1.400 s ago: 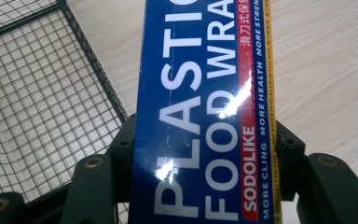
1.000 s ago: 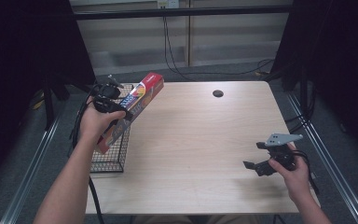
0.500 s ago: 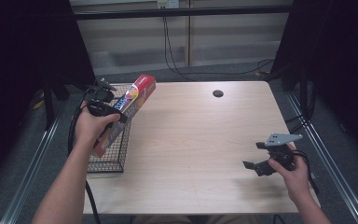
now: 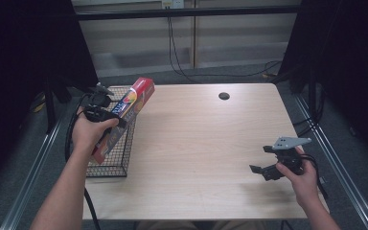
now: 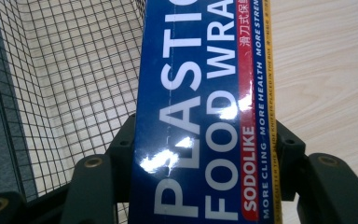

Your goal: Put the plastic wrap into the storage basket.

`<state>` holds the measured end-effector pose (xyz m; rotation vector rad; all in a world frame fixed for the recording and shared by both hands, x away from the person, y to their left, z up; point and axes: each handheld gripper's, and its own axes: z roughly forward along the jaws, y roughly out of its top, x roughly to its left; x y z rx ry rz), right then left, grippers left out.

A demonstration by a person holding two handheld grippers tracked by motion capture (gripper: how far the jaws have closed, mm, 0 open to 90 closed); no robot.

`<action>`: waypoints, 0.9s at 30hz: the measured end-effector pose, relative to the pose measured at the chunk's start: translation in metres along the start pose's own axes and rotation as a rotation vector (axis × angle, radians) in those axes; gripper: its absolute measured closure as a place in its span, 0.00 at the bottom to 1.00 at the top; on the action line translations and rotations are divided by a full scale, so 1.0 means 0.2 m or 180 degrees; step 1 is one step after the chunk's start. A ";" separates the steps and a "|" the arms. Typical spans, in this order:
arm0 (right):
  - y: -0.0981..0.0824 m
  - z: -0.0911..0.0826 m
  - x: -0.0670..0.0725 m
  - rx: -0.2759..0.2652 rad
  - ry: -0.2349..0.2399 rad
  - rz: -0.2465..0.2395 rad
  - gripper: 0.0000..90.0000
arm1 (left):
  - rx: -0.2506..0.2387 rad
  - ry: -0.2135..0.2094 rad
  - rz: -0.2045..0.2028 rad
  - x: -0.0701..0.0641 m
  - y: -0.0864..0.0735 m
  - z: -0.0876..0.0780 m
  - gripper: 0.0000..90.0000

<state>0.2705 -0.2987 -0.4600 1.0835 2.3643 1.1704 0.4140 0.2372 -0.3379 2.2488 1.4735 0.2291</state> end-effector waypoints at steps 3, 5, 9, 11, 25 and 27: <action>0.00 0.00 0.00 -0.0003 0.0013 -0.0005 0.05 | -0.0010 0.0025 -0.0038 0.01 -0.01 -0.01 0.48; 0.01 0.00 0.00 -0.0004 0.0009 -0.0012 0.05 | -0.0037 0.0029 -0.0108 0.02 -0.02 -0.01 0.48; 0.01 0.00 0.01 0.0003 0.0002 -0.0013 0.05 | -0.0010 0.0057 -0.0117 0.04 -0.04 -0.02 0.48; 0.01 0.00 0.01 -0.0005 0.0013 -0.0010 0.05 | -0.0005 0.0043 -0.0150 0.05 -0.05 -0.03 0.48; 0.02 0.00 0.01 -0.0019 0.0030 -0.0011 0.05 | -0.0043 0.0143 -0.0329 0.09 -0.12 -0.03 0.48; 0.02 0.00 0.01 -0.0013 0.0026 -0.0013 0.05 | -0.0049 0.0139 -0.0344 0.10 -0.13 -0.03 0.48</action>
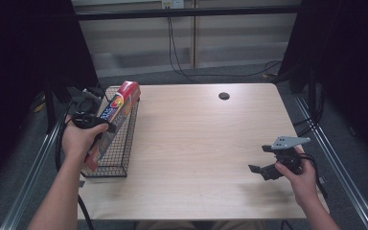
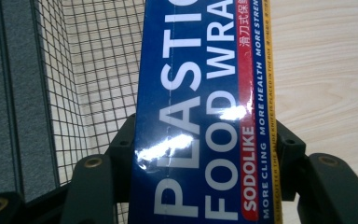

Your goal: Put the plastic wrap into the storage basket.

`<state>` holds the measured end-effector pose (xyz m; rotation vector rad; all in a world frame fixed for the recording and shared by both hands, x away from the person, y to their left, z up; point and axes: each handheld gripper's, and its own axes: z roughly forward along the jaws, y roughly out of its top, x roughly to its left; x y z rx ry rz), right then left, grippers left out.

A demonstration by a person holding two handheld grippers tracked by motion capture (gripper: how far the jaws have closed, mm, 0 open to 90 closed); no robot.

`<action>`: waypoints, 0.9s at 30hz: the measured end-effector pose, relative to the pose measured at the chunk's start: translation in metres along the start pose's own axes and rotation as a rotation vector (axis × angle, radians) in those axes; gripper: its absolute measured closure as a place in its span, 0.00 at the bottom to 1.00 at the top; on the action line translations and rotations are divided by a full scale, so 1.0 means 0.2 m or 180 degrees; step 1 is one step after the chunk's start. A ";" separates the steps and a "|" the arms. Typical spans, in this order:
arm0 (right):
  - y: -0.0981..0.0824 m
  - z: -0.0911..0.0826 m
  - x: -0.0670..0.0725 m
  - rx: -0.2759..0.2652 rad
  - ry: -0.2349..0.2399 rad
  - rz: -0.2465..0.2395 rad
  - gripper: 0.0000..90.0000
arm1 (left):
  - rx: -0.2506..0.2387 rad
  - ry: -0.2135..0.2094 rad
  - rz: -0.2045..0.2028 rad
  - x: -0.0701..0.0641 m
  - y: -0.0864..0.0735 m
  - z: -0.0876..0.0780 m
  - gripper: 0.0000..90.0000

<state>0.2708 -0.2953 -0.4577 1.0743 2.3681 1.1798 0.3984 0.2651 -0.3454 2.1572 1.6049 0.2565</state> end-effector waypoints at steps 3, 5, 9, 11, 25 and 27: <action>0.00 0.00 0.00 0.0004 -0.0014 -0.0008 0.05 | -0.0014 0.0030 -0.0028 0.01 -0.01 -0.01 0.48; 0.00 0.00 0.00 0.0002 -0.0007 -0.0006 0.05 | -0.0012 0.0020 -0.0072 0.01 -0.01 -0.01 0.48; 0.00 0.00 0.00 -0.0007 -0.0002 -0.0001 0.05 | -0.0020 0.0069 -0.0109 0.02 -0.02 -0.02 0.48; 0.00 0.00 0.00 -0.0005 0.0005 0.0001 0.05 | -0.0021 0.0082 -0.0128 0.02 -0.02 -0.02 0.48; 0.00 0.00 0.00 -0.0022 -0.0005 -0.0001 0.05 | -0.0010 0.0138 -0.0270 0.05 -0.06 0.00 0.48; 0.00 0.00 0.00 -0.0012 0.0006 0.0003 0.05 | -0.0009 0.0166 -0.0286 0.05 -0.07 0.00 0.48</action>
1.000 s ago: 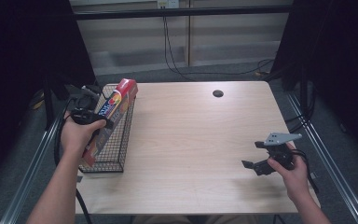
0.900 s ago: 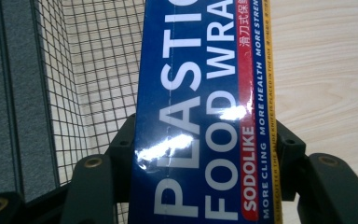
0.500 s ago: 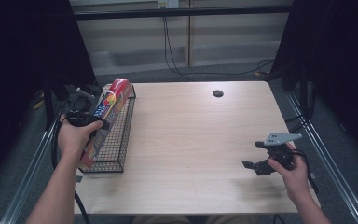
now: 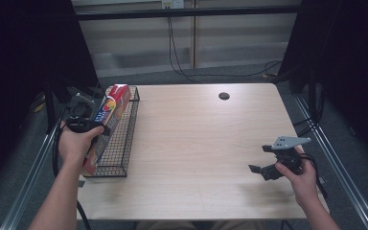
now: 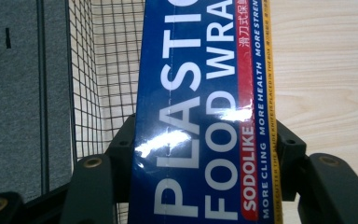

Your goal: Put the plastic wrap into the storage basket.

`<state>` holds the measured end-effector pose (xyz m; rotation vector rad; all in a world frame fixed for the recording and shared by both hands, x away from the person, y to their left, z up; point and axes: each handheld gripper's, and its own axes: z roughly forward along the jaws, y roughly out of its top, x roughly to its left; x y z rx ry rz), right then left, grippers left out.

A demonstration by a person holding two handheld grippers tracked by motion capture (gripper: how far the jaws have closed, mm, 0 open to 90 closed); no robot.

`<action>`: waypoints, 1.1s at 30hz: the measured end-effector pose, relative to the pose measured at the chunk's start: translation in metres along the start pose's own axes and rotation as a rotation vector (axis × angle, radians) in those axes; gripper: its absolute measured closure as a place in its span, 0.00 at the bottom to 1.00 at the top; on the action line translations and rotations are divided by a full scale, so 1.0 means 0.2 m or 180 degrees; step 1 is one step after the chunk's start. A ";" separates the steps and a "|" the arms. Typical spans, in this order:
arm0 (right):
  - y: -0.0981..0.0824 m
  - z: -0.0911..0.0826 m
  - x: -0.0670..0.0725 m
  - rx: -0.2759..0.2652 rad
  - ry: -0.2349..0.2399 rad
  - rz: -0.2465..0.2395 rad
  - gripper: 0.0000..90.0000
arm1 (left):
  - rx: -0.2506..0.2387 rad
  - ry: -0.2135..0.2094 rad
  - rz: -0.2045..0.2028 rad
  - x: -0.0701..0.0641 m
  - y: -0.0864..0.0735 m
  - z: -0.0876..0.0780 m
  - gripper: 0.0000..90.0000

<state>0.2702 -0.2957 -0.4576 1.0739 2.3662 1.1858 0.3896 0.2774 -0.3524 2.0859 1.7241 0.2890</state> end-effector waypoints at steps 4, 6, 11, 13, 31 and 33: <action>0.00 0.00 0.00 -0.0006 -0.0003 0.0000 0.05 | 0.0021 0.0013 -0.0039 0.01 -0.01 0.01 0.47; 0.00 0.00 0.00 -0.0001 0.0003 0.0003 0.05 | 0.0018 0.0007 -0.0085 0.02 -0.02 0.01 0.47; 0.00 0.01 0.00 0.0000 0.0013 0.0001 0.05 | 0.0044 0.0027 -0.0109 0.02 -0.03 0.02 0.47; 0.00 0.01 0.00 0.0006 -0.0003 -0.0014 0.05 | 0.0035 0.0026 -0.0145 0.01 -0.03 0.03 0.47; 0.00 0.00 0.00 -0.0039 0.0024 0.0020 0.05 | 0.0107 0.0125 -0.0244 -0.02 -0.02 0.08 0.47; 0.00 0.00 0.00 -0.0045 0.0021 0.0018 0.05 | 0.0131 0.0148 -0.0246 -0.03 -0.02 0.08 0.47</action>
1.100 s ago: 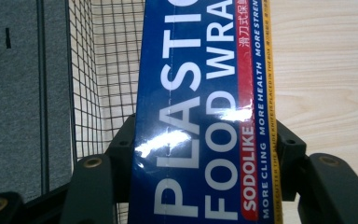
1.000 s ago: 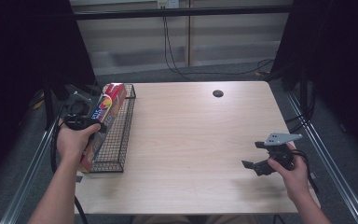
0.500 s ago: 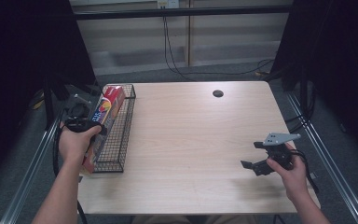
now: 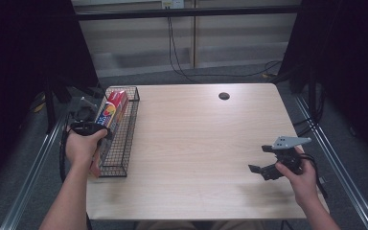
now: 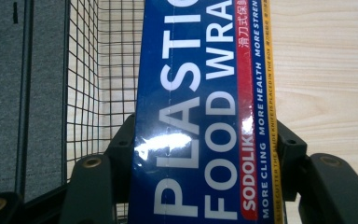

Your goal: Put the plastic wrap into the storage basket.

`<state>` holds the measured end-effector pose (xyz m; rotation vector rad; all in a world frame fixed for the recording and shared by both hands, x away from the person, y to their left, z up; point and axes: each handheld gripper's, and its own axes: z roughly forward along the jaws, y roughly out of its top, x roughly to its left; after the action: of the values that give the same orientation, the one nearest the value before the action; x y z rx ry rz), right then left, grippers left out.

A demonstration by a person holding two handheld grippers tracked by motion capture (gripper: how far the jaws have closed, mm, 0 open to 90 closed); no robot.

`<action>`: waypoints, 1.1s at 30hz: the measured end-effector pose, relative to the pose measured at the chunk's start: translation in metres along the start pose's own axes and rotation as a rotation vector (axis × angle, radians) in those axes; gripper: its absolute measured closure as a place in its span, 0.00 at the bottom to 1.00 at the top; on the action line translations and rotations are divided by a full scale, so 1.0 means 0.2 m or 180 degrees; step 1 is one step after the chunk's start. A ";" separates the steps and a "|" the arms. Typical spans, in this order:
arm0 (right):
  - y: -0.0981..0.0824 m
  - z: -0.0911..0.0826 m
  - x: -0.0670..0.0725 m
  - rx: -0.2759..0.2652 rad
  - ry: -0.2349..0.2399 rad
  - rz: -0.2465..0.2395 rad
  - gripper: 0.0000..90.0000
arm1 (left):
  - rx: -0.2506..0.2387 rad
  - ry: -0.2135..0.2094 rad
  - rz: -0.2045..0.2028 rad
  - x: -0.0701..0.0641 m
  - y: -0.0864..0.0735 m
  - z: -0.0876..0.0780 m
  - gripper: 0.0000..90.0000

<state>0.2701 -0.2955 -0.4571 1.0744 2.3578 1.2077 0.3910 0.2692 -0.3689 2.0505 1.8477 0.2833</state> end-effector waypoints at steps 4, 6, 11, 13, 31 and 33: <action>0.00 0.00 0.00 -0.0005 0.0003 -0.0002 0.05 | 0.0007 0.0000 -0.0027 -0.01 -0.01 0.01 0.47; 0.00 0.00 0.00 -0.0010 0.0020 0.0001 0.05 | 0.0026 -0.0012 -0.0059 -0.01 -0.01 0.01 0.47; 0.00 0.00 0.00 -0.0014 0.0032 0.0004 0.05 | 0.0053 0.0012 -0.0081 -0.01 -0.02 0.03 0.47; 0.00 0.00 0.00 -0.0020 0.0032 0.0005 0.05 | 0.0054 0.0007 -0.0116 -0.01 -0.03 0.04 0.47; 0.01 -0.01 0.00 -0.0054 0.0036 0.0008 0.05 | 0.0110 0.0054 -0.0216 -0.06 -0.02 0.06 0.47; 0.01 -0.01 0.00 -0.0060 0.0039 0.0009 0.05 | 0.0103 0.0056 -0.0215 -0.07 -0.02 0.07 0.47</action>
<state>0.2698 -0.2966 -0.4540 1.0677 2.3500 1.2382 0.3911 0.2531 -0.3814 2.0082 1.9398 0.2558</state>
